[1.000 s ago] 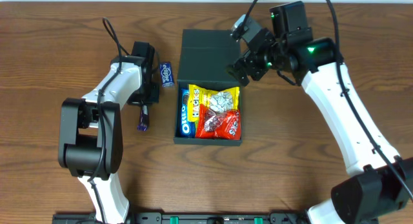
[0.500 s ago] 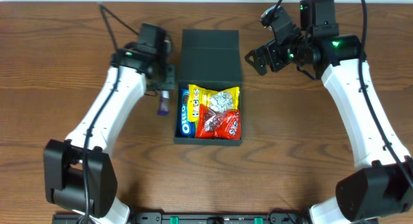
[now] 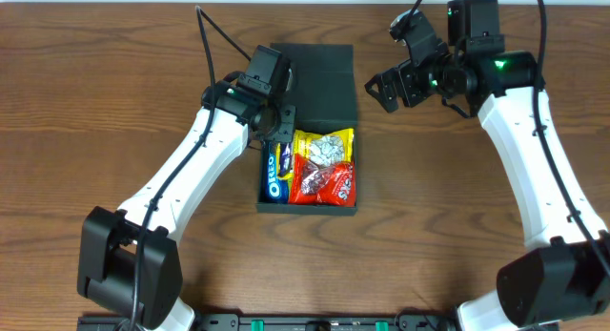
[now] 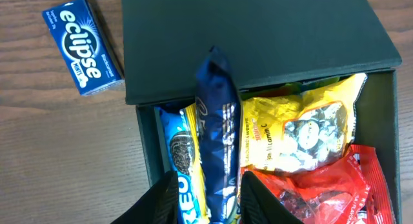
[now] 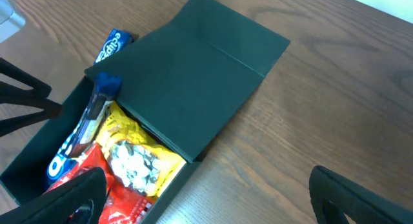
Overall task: Pack container
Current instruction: 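Carry the dark blue bar over the box and drop it inside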
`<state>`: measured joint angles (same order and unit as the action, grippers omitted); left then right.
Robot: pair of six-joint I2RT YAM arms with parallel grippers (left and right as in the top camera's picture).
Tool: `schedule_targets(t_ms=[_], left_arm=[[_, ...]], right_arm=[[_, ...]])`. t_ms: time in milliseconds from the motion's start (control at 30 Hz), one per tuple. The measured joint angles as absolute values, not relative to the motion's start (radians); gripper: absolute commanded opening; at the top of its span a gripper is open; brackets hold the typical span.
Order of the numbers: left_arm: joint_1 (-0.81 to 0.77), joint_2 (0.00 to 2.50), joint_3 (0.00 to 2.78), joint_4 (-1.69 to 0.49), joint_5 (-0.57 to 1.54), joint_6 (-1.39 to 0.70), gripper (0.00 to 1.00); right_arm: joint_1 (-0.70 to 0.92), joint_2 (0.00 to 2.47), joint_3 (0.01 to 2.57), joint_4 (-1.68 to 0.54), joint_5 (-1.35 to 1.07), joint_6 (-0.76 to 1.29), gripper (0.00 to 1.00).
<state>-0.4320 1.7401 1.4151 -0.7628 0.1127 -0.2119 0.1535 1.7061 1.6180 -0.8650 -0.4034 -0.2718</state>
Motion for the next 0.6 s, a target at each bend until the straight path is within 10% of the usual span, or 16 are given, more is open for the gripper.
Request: schedule_targets(t_ms=[267,600], left_arm=[[-0.432,1.740,1.415,-0.721,0.112,-0.218,0.55],[-0.432,1.788,1.415,-0.509,0.112,-0.229,0.29]], right_arm=[[0.154,1.706,1.618,-0.867,-0.403,-0.272,0.99],[0.154,1.707,1.618,-0.867,-0.404,-0.272,0.99]])
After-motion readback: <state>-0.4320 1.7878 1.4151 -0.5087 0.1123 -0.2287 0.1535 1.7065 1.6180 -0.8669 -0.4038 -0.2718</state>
